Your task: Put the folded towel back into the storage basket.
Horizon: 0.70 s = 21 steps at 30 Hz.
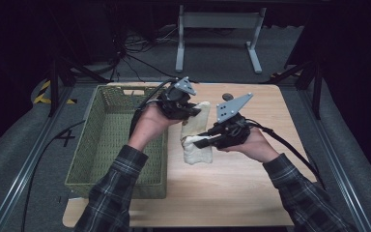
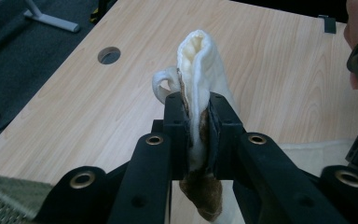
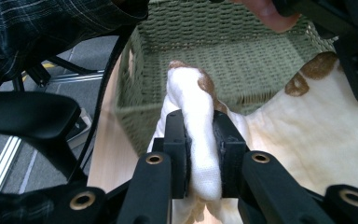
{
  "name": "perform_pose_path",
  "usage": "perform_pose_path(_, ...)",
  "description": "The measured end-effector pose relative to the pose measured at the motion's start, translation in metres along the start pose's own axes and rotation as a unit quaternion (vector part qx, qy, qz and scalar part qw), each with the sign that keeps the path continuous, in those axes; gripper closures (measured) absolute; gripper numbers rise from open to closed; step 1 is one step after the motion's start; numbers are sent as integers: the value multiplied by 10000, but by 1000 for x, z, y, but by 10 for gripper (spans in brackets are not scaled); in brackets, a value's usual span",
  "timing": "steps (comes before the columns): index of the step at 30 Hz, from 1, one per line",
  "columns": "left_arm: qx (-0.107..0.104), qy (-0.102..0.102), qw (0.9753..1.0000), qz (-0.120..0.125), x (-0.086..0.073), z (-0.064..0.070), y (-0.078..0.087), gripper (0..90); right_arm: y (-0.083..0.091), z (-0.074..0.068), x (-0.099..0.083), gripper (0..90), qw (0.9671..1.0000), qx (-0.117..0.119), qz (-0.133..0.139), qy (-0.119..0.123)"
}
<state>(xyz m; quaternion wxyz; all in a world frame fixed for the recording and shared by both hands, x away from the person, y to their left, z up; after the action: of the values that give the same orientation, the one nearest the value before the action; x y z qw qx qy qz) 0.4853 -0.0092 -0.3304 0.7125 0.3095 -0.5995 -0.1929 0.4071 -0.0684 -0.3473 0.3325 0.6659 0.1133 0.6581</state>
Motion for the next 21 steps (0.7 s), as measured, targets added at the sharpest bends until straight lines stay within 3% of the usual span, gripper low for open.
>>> perform_pose_path(12,167,44,9996,215,-42,-14,42,803,-57,-17,37,789,9999,167,17,32)
perform_pose_path(21,239,211,9991,279,-77,-21,59,803,-90,-29,52,789,9992,378,100,-15)
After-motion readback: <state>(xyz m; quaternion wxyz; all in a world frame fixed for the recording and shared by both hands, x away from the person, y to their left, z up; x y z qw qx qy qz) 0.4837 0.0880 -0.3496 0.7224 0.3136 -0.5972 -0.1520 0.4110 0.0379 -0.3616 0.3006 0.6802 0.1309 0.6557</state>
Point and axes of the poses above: each handheld gripper's, and its own axes: y roughly backward along the jaws, x roughly out of its top, z roughly to its right, the point moved 10 cm from there along -y, roughly forward along the jaws, and after that the axes turned 14 degrees about -x, right-handed, at the moved point
